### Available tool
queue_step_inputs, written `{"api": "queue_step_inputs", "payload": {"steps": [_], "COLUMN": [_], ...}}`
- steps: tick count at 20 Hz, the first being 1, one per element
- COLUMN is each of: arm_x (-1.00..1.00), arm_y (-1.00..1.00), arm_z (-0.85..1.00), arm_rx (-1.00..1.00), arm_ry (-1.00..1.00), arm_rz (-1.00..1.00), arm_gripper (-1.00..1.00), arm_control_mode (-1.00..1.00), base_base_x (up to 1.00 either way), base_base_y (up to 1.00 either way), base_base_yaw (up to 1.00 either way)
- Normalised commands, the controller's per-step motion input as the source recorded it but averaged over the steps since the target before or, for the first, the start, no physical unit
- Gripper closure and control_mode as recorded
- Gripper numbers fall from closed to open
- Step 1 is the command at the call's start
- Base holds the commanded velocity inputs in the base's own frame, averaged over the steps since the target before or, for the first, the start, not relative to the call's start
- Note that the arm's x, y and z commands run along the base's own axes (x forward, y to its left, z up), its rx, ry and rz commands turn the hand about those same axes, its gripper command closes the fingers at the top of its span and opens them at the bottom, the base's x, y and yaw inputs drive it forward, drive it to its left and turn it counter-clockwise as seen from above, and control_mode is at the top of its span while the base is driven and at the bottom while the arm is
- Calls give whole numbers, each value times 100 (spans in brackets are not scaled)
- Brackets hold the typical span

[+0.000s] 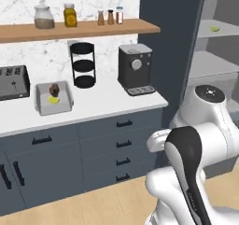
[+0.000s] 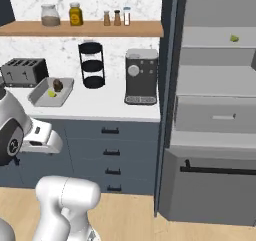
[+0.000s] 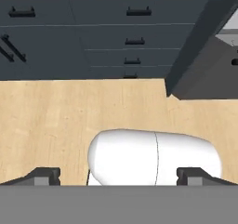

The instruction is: Place one lemon wedge and one steak in each tupperware on the nearby counter, to pack two identical lunches.

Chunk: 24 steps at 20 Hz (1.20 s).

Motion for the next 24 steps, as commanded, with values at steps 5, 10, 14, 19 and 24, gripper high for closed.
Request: {"api": "queue_step_inputs", "payload": {"steps": [5, 10, 14, 19, 24], "arm_x": [0, 0, 0, 0, 0], "arm_y": [0, 0, 0, 0, 0], "arm_z": [0, 0, 0, 0, 0], "arm_rx": [0, 0, 0, 0, 0], "arm_ry": [0, 0, 0, 0, 0], "arm_rz": [0, 0, 0, 0, 0], "arm_gripper": [-100, -100, -100, -100, -100], "arm_control_mode": [100, 100, 100, 100, 100], "base_base_x": [-35, 16, 92, 98, 89], "base_base_y": [-100, -100, -100, -83, -50], "base_base_yaw": [0, 0, 3, 5, 5]}}
